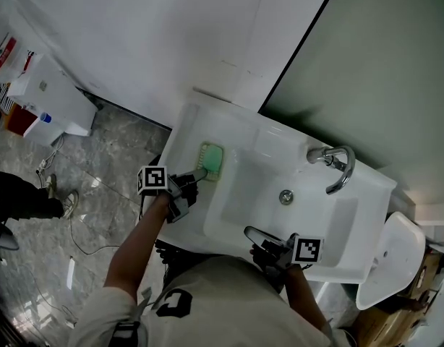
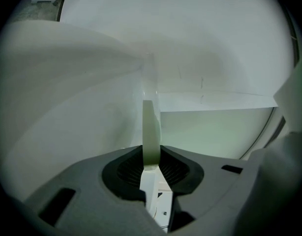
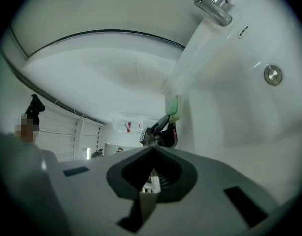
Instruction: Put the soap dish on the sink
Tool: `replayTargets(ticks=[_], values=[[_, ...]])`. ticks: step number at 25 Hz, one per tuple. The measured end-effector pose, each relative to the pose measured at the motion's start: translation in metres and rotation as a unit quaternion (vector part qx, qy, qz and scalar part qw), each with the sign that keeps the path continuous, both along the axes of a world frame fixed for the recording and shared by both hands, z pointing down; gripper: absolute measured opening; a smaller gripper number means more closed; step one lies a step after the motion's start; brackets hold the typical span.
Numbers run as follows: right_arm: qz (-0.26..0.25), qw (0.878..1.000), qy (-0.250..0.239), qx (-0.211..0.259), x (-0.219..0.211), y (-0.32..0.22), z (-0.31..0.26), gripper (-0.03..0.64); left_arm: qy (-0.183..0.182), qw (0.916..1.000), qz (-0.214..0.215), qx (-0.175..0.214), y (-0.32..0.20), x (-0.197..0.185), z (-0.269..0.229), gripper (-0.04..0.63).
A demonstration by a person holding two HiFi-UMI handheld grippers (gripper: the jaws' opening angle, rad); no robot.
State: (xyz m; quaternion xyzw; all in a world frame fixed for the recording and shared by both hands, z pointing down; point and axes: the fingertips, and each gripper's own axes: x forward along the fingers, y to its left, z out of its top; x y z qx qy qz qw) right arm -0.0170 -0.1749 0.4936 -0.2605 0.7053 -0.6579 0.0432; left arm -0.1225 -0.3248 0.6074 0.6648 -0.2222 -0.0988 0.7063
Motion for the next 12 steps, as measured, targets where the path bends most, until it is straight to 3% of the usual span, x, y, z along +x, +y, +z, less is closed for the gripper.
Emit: replayTargets(ticks=[5, 12], values=[[-0.003, 1.000, -0.001, -0.008, 0.002, -0.007, 0.004, 0.009, -0.010, 0.9998, -0.001, -0.015, -0.009, -0.002, 0.018, 0.089], [-0.007, 1.000, 0.003, -0.021, 0.005, -0.012, 0.012, 0.009, -0.021, 0.9997, 0.013, -0.007, -0.024, -0.004, 0.029, 0.089]])
